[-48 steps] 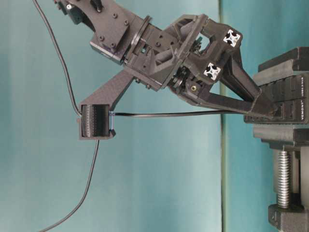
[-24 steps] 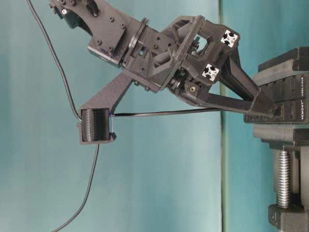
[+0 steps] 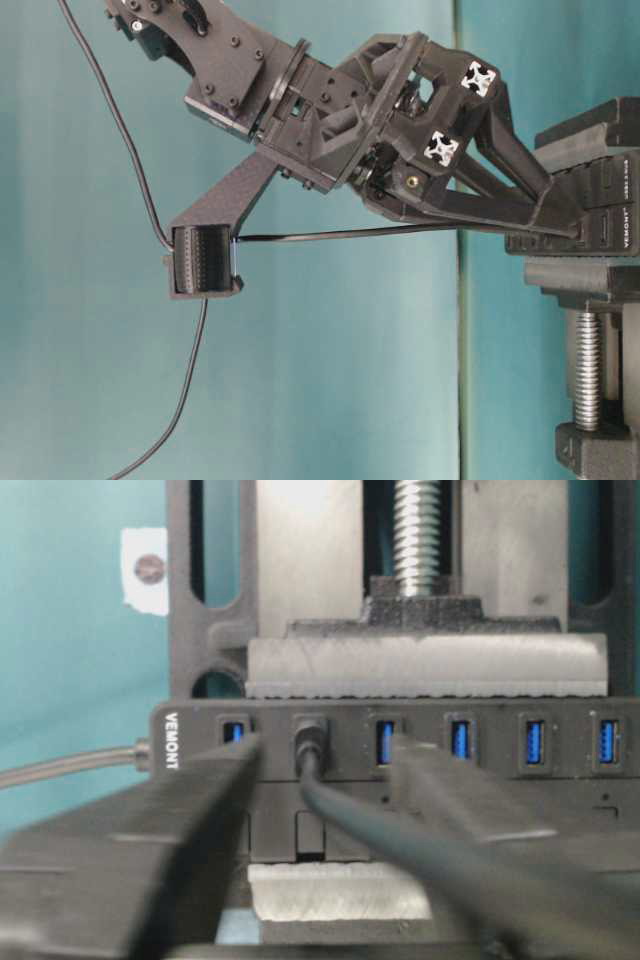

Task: Insert the USB into the second port from the front of the fixed hub.
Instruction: 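Push the held USB plug into the port with the right gripper, then open the right gripper and lift it off the inserted plug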

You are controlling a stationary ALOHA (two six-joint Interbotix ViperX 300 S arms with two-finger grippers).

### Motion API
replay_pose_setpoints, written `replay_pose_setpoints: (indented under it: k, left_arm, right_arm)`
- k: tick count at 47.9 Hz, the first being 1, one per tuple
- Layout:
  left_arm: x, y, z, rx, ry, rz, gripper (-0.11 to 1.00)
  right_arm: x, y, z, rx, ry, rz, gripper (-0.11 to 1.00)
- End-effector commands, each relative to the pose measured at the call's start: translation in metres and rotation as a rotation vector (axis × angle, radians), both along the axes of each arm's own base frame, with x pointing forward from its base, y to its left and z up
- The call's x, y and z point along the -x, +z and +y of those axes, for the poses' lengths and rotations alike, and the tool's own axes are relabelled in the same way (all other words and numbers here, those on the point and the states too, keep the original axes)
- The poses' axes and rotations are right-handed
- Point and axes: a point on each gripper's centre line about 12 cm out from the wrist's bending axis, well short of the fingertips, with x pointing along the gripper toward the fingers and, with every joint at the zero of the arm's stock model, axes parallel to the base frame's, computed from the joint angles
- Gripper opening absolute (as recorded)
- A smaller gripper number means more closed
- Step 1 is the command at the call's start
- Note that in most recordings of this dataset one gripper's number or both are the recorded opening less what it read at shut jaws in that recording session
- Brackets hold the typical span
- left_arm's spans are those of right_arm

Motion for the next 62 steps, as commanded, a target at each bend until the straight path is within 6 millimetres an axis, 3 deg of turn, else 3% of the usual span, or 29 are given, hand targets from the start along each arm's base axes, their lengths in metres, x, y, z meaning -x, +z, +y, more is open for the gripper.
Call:
replay_pose_setpoints:
  k: [1, 33, 62]
  left_arm:
    - [-0.002, 0.006, 0.000, 0.001, 0.002, -0.022, 0.00]
    - [-0.002, 0.006, 0.000, 0.001, 0.002, -0.020, 0.00]
    - [-0.003, 0.006, 0.000, 0.001, 0.002, -0.022, 0.00]
  right_arm:
    - [-0.004, 0.014, 0.001, 0.002, 0.004, -0.041, 0.69]
    - [-0.004, 0.017, 0.000, 0.003, 0.002, -0.049, 0.69]
    - [0.007, 0.040, 0.000, 0.001, -0.002, -0.133, 0.69]
